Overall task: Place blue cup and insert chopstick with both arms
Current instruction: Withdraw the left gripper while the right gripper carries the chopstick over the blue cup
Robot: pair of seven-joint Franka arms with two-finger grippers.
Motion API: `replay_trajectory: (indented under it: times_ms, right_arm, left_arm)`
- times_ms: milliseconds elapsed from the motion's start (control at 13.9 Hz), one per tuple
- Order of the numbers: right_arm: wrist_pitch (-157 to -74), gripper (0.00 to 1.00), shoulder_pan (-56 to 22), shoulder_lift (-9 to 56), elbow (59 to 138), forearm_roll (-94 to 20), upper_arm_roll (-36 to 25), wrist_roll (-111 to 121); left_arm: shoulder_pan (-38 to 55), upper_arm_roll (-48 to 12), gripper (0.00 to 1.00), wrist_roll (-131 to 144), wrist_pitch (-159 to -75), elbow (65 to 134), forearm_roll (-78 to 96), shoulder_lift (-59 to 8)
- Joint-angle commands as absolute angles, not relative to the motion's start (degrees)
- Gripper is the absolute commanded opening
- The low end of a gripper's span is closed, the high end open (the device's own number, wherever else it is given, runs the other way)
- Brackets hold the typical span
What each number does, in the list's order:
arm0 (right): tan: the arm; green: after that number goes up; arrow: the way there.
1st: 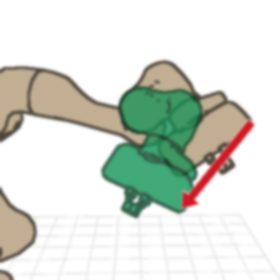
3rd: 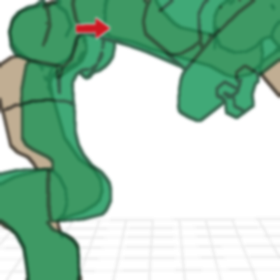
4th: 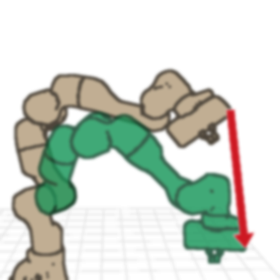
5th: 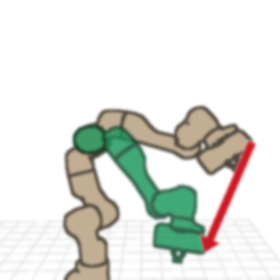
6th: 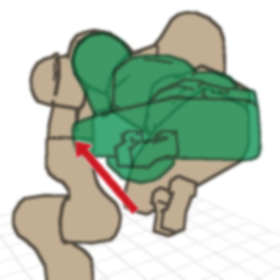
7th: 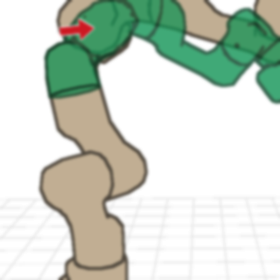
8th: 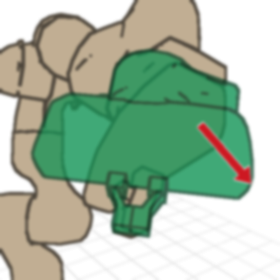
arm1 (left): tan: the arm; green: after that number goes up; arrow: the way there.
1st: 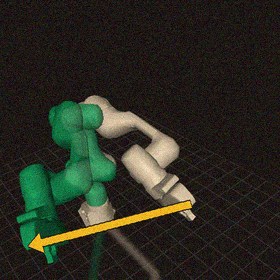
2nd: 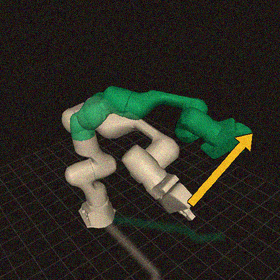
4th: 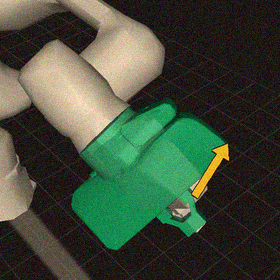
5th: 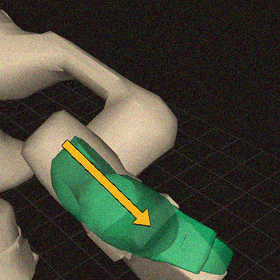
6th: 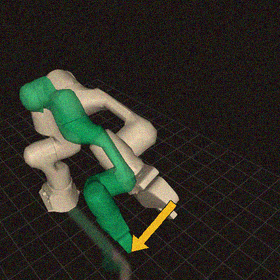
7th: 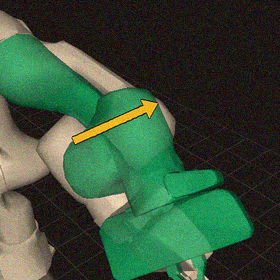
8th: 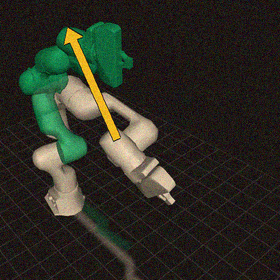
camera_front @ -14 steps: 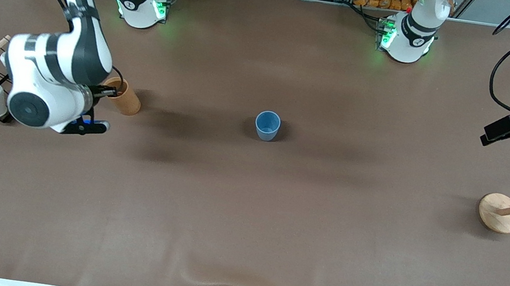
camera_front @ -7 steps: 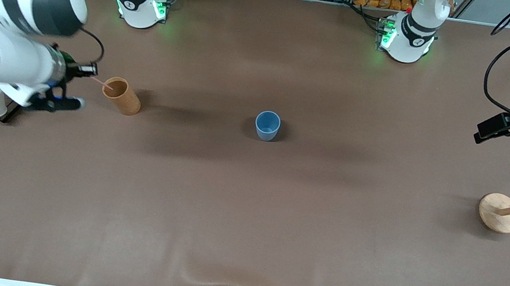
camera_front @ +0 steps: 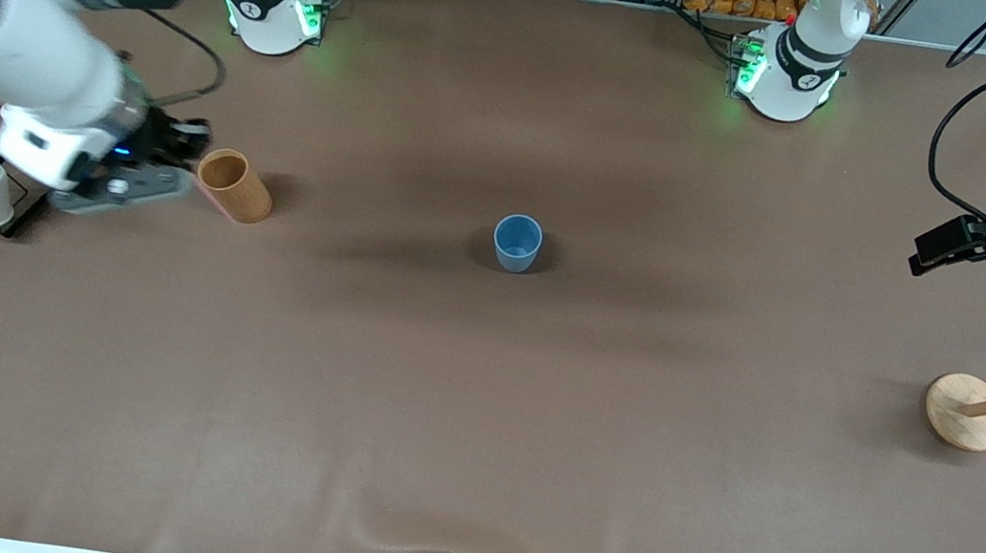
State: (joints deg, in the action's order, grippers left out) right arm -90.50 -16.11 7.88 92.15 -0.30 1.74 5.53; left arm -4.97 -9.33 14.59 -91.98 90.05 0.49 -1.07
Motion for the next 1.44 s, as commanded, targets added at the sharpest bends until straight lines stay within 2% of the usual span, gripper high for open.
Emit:
replay_trajectory:
  times_ms: [0, 215, 431, 790, 1077, 1364]
  right_arm:
    - [-93.9, 0.00, -20.6, 10.8, 91.2, -3.6, 1.4, 6.2]
    - [-98.7, 0.00, -29.6, 14.3, 89.3, -3.5, 1.4, 5.0]
    - [-98.7, 0.00, -35.9, 17.8, 84.3, -3.3, 1.4, 0.9]
    - [-99.0, 0.00, -40.2, 20.0, 80.9, -3.3, 1.4, -2.4]
    - [-103.8, 0.00, -44.5, 22.9, 79.4, -3.2, 1.4, -10.3]
    - [-104.5, 0.00, -46.8, 24.5, 78.6, -3.3, 1.4, -14.2]
  left_arm:
    - [-5.2, -9.1, 1.00, 13.4, -91.8, 90.3, 1.6, -0.2]
    - [-5.4, -9.1, 1.00, 13.4, -91.8, 90.2, 1.7, -0.1]
    - [-5.4, -9.1, 1.00, 13.2, -91.8, 90.3, 1.7, -0.1]
    - [-5.4, -9.1, 1.00, 13.0, -91.9, 90.3, 1.7, -0.2]
    - [-5.4, -9.1, 1.00, 13.0, -92.1, 90.4, 1.6, -0.4]
    - [-5.3, -9.1, 1.00, 13.1, -92.3, 90.4, 1.6, -0.8]
